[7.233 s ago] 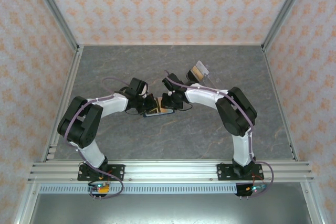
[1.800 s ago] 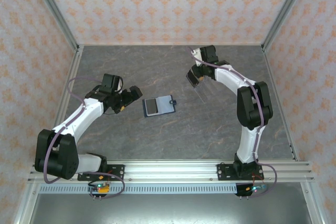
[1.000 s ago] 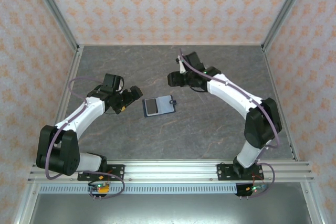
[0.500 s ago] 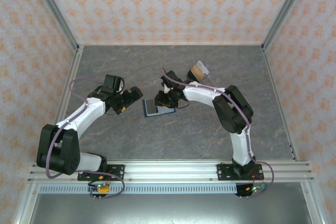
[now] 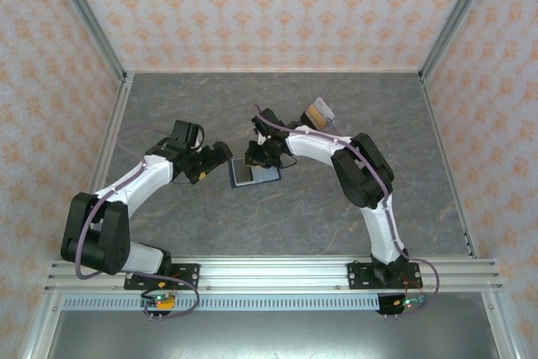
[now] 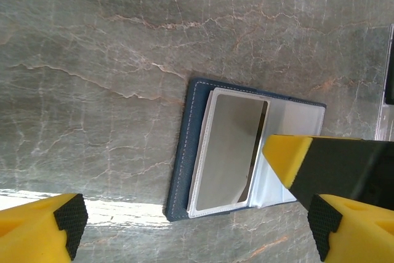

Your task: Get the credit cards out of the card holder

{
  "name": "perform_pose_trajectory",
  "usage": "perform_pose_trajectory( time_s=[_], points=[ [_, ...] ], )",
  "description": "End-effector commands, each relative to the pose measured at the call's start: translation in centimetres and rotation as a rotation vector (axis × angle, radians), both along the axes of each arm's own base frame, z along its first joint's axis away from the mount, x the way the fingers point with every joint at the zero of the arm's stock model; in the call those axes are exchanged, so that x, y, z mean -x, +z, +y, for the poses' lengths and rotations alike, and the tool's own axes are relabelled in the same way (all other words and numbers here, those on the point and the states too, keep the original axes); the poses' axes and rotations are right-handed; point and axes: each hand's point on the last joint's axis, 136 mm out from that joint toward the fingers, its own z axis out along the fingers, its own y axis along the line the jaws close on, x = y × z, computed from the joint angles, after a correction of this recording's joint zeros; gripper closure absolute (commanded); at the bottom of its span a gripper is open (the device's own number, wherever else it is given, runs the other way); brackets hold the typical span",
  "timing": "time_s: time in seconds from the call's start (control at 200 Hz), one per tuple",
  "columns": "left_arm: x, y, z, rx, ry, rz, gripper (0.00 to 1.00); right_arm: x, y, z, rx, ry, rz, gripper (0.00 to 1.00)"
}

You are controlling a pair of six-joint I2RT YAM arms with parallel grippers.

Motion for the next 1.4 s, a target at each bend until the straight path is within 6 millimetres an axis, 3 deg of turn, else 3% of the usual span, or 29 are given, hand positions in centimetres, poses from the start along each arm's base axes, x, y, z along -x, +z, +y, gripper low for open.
perform_pose_trajectory(
  time_s=[0.0,0.145,0.41,0.626,0.921,1.396],
  points=[
    [-0.6,0.0,-1.2,0.023,-0.023,-0.013,0.08,0.2,-0.6,-0.5,0.041,0.028,0.020,0.77],
    [-0.9,-0.7,-2.5,0.035,-0.045,-0.003,0.16,0.3,-1.1,-0.5,0.047,0.030,0.038,0.78],
    [-1.5,-2.1,-4.3,0.044,-0.078,0.025,0.52,0.6,-1.8,-0.8,0.057,0.027,0.052,0.81],
    [-1.8,-3.2,-5.1,0.053,-0.095,0.045,0.70,0.6,-1.7,-1.0,0.055,0.018,0.048,0.82],
    [-2.3,-4.3,-5.1,0.033,-0.095,0.064,0.83,0.6,-1.5,-1.0,0.045,0.011,0.048,0.83],
    [-1.3,-6.3,-3.7,-0.054,-0.089,0.118,0.88,0.5,-0.6,-0.7,-0.021,0.003,0.046,0.84]
  ],
)
